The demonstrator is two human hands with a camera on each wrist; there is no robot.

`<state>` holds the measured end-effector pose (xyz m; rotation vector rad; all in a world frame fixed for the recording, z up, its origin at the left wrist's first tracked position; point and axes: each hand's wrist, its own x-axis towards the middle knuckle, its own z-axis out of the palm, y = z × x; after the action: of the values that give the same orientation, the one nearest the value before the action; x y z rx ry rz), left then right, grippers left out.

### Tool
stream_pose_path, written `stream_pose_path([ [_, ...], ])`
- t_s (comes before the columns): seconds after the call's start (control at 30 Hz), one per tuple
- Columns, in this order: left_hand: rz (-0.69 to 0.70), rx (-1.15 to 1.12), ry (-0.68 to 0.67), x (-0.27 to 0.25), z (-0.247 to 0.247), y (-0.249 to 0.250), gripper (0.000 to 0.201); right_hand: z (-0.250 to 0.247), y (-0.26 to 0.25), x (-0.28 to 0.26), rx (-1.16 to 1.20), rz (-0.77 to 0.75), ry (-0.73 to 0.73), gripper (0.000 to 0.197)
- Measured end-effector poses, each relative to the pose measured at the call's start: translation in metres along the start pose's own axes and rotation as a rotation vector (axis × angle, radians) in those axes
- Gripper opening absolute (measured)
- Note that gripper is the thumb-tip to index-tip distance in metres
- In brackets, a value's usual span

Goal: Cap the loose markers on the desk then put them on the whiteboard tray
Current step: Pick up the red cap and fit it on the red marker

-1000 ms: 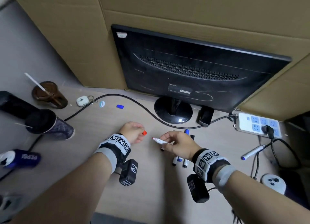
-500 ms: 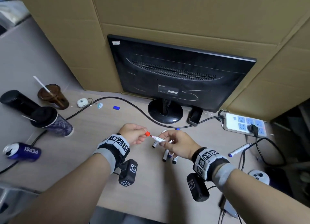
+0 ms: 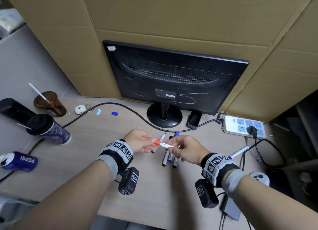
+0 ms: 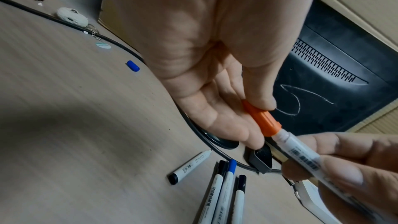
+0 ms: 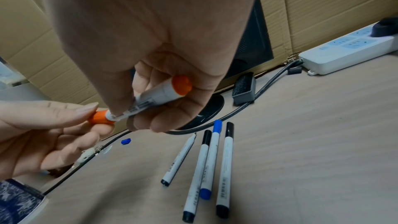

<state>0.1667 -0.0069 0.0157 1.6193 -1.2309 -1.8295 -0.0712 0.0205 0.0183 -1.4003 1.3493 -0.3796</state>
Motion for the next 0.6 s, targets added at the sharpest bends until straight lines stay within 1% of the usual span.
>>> stream_pose_path([
  [0.13, 0.054, 0.019, 0.009, 0.002, 0.005, 0.0, 0.024, -0.007, 0.003, -0.004, 0.047, -0.012, 0.009, 0.016],
  [0.23, 0.067, 0.014, -0.028, 0.003, 0.01, 0.004, 0.021, -0.013, 0.008, -0.007, 0.083, -0.042, 0.033, 0.014],
  [0.3, 0.069, 0.029, -0.05, 0.002, 0.012, 0.007, 0.02, -0.017, 0.009, -0.01, 0.116, -0.031, 0.035, 0.014],
  [0.43, 0.094, 0.073, -0.052, 0.003, 0.021, 0.014, 0.023, -0.028, 0.009, -0.016, 0.083, -0.016, 0.06, 0.012],
  [0.5, 0.099, 0.086, -0.047, 0.005, 0.026, 0.019, 0.022, -0.032, 0.007, -0.019, 0.081, -0.008, 0.073, 0.011],
  [0.6, 0.099, 0.109, -0.073, 0.005, 0.031, 0.025, 0.019, -0.037, 0.004, -0.022, 0.083, 0.005, 0.079, 0.01],
])
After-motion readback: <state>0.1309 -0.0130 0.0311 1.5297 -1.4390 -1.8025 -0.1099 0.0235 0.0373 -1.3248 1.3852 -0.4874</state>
